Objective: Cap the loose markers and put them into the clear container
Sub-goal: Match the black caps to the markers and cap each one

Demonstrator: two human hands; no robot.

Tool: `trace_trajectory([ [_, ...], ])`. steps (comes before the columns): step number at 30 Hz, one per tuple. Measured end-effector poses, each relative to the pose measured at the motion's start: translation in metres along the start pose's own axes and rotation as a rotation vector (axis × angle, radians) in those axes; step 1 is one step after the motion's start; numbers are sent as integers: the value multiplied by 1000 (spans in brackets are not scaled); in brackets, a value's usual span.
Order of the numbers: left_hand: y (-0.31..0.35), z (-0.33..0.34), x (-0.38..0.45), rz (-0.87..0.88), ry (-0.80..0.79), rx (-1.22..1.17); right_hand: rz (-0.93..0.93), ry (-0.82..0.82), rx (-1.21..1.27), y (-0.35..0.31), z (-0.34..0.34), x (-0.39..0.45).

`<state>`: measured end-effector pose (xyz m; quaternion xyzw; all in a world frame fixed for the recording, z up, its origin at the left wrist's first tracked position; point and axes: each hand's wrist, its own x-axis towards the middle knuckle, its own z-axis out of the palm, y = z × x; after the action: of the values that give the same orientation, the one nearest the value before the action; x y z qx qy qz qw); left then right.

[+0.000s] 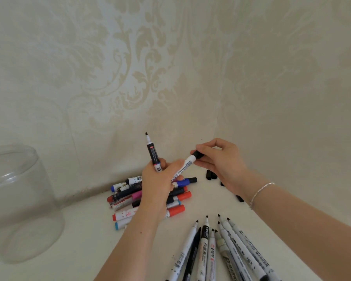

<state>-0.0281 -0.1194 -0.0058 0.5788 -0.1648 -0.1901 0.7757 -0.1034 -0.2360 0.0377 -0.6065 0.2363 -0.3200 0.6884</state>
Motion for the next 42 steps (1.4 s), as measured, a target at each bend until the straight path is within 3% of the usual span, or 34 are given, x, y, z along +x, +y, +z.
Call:
trace_trajectory([
  [7, 2, -8, 9, 101, 57, 70, 104, -70, -85, 8, 5, 2],
  [9, 3, -15, 15, 251, 162, 372, 158, -117, -115, 9, 5, 8],
  [12, 0, -34, 26, 518, 400, 864, 169, -42, -60, 16, 9, 19],
  [15, 2, -43, 30, 546, 491, 877, 210, -22, -57, 30, 23, 27],
  [21, -8, -29, 23, 514, 195, 737, 155, -20, -393, 58, 53, 41],
  [26, -19, -34, 34, 435, 93, 815, 26, -57, -557, 68, 45, 45],
  [29, -23, -35, 34, 426, 50, 889, -42, 85, -600, 63, 14, 60],
  [32, -27, -33, 34, 423, 17, 921, 11, 204, -849, 56, -33, 78],
  [36, -32, -27, 32, 439, -31, 970, 173, 73, -1302, 53, -76, 78],
  [42, -37, -21, 25, 466, -36, 1127, 162, -78, -1357, 63, -72, 78],
])
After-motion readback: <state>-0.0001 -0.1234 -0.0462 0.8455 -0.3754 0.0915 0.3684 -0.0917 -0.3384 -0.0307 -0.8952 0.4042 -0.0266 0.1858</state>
